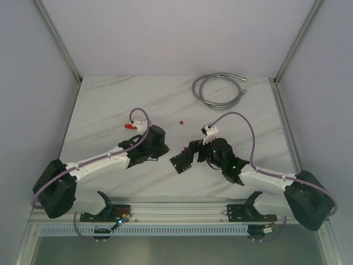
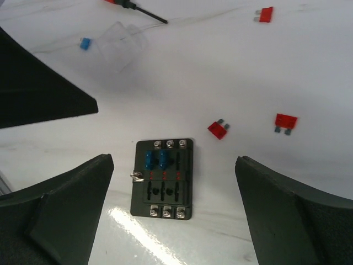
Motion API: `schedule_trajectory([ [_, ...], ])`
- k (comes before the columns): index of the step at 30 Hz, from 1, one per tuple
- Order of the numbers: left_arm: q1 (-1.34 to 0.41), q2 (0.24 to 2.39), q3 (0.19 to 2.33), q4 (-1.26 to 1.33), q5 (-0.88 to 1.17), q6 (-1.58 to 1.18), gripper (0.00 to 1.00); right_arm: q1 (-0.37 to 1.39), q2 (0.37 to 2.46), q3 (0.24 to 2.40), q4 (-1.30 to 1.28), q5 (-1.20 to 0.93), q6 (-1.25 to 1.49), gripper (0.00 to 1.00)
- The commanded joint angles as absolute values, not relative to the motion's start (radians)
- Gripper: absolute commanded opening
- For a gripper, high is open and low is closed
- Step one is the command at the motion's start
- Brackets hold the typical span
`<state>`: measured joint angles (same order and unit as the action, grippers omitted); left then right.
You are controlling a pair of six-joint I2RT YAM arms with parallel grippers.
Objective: Snap on the fuse box
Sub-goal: Move the fuse to the center of the board.
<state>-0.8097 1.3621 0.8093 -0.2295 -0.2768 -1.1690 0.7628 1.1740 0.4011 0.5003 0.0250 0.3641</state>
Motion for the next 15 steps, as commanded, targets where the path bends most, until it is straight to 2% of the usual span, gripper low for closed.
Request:
schedule_trajectory([
  [1, -0.781, 1.321, 0.793, -0.215, -0.32, -1.138, 0.32, 0.785, 1.213, 0.403, 0.605, 0.026, 0.372, 1.0],
  [7, -0.639, 1.257, 0.719, -0.276, -0.341, -1.041, 0.4, 0.787, 1.214, 0.404, 0.56, 0.075, 0.35, 1.0],
  [10, -0.545, 1.235, 0.707, -0.304, -0.392, -0.968, 0.5, 0.787, 1.21, 0.403, 0.547, 0.092, 0.335, 1.0],
  [15, -0.374, 1.272, 0.715, -0.307, -0.422, -0.844, 0.57, 0.786, 1.218, 0.4, 0.539, 0.111, 0.325, 1.0],
])
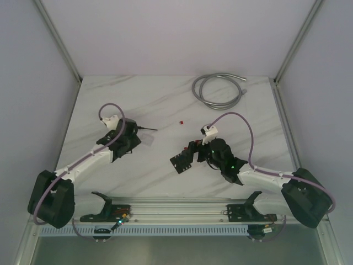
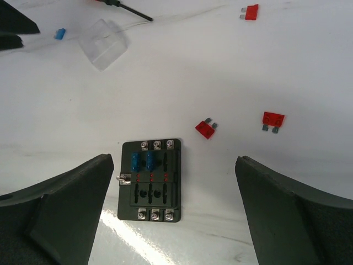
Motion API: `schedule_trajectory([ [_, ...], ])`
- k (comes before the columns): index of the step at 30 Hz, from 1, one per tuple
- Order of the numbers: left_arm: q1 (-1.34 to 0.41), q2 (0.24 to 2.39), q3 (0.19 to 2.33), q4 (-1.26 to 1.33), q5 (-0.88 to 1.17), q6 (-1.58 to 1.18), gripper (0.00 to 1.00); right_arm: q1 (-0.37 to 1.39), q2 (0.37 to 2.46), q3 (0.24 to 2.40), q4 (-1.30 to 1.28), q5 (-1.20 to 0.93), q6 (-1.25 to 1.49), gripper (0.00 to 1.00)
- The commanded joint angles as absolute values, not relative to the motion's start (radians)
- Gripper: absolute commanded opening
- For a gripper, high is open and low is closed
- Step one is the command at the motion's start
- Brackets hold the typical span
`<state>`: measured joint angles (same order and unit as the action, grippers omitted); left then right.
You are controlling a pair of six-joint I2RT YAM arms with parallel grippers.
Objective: Snap on the fuse box
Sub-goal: Move the fuse to the center of the board.
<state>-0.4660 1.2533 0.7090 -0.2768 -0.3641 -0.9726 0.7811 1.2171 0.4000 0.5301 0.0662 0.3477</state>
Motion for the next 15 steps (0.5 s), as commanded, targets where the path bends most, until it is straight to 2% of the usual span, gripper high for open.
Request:
schedule_trajectory([
  [1, -0.348, 1.291, 0.726, -0.305, -0.425, -0.819, 0.57, 0.786, 1.218, 0.398, 0.539, 0.113, 0.324, 1.0],
  [6, -0.261, 1.44, 0.8, -0.305, -0.429, -0.722, 0.5, 0.785, 1.224, 0.396, 0.535, 0.124, 0.322, 1.0],
  [15, -0.218, 1.644, 0.909, -0.304, -0.417, -0.642, 0.4, 0.785, 1.223, 0.396, 0.525, 0.139, 0.319, 1.0],
])
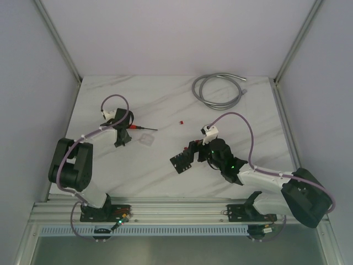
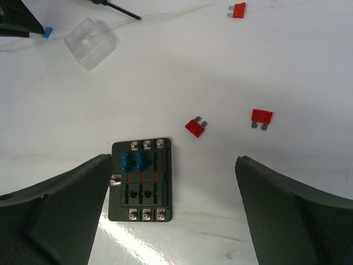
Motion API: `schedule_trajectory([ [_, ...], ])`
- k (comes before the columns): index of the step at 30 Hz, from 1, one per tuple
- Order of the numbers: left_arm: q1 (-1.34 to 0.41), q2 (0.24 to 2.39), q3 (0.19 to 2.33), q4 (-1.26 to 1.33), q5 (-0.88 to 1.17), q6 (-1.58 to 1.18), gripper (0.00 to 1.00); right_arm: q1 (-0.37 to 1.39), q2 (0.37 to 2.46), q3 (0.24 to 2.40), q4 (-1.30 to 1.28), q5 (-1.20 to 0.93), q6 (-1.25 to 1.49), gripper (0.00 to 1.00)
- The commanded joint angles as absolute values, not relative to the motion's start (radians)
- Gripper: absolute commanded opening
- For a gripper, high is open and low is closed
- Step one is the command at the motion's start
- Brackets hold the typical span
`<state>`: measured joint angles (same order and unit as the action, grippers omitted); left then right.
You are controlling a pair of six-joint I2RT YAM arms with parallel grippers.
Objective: Snap on the fuse box
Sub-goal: Move the fuse to the center of the board, then pick up the fuse from the center of the board.
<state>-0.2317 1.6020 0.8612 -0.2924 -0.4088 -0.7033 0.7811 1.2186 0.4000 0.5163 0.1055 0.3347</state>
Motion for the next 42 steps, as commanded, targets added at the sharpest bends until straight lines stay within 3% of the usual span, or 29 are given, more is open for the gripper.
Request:
schedule_trajectory([
  [1, -0.216, 1.658, 0.918, -0.304, -0.413, -0.634, 0.4, 0.785, 1.225, 0.397, 0.525, 0.139, 0.319, 1.0],
  [14, -0.215, 1.682, 0.955, -0.306, -0.354, -0.595, 0.42, 0.785, 1.248, 0.405, 0.522, 0.139, 0.322, 1.0],
  [26, -0.252, 1.673, 0.85, -0.308, -0.191, -0.656, 0.29, 0.785, 1.246, 0.411, 0.509, 0.149, 0.321, 1.0],
  [42, -0.567, 1.521, 0.669, -0.298, -0.143, -0.903, 0.27, 0.787, 1.234, 0.429, 0.476, 0.108, 0.3, 1.0],
])
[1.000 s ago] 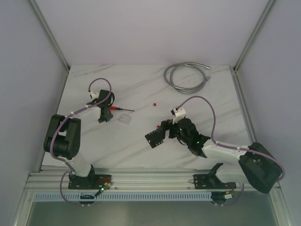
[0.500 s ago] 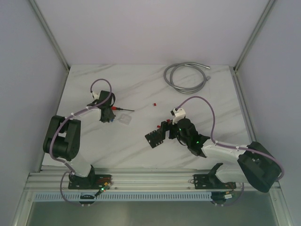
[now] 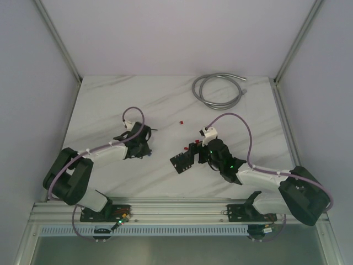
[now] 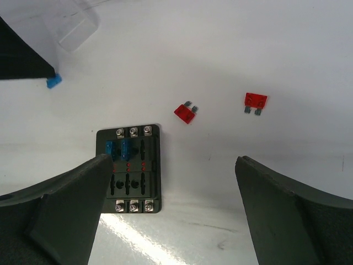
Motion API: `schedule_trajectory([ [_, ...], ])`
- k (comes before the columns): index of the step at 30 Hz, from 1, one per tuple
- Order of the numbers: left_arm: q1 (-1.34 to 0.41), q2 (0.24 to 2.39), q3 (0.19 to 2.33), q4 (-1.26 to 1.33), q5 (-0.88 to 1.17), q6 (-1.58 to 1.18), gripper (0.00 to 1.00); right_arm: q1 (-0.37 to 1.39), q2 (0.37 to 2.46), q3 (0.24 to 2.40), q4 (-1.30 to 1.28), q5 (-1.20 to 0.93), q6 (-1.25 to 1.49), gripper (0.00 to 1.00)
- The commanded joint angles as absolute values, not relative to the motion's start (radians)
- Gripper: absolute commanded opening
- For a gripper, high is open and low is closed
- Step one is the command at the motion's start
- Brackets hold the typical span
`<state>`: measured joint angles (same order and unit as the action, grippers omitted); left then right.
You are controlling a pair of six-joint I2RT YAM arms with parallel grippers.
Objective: Snap on the fuse box
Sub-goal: Pick up the fuse from the center of the board.
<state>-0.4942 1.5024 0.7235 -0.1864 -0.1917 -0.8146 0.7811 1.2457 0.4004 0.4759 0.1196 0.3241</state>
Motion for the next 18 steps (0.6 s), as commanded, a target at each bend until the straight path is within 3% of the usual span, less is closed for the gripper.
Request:
schedule_trajectory([
  [1, -0.588, 1.516, 0.67, -0.296, -0.141, -0.919, 0.27, 0.787, 1.233, 0.431, 0.474, 0.101, 0.297, 1.0],
  [9, -0.715, 1.472, 0.655, -0.253, -0.116, -1.001, 0.27, 0.803, 1.232, 0.448, 0.467, 0.015, 0.254, 0.98],
  [18, -0.694, 1.356, 0.642, -0.205, -0.112, -0.934, 0.38, 0.869, 1.357, 0.58, 0.424, -0.146, 0.087, 0.92],
])
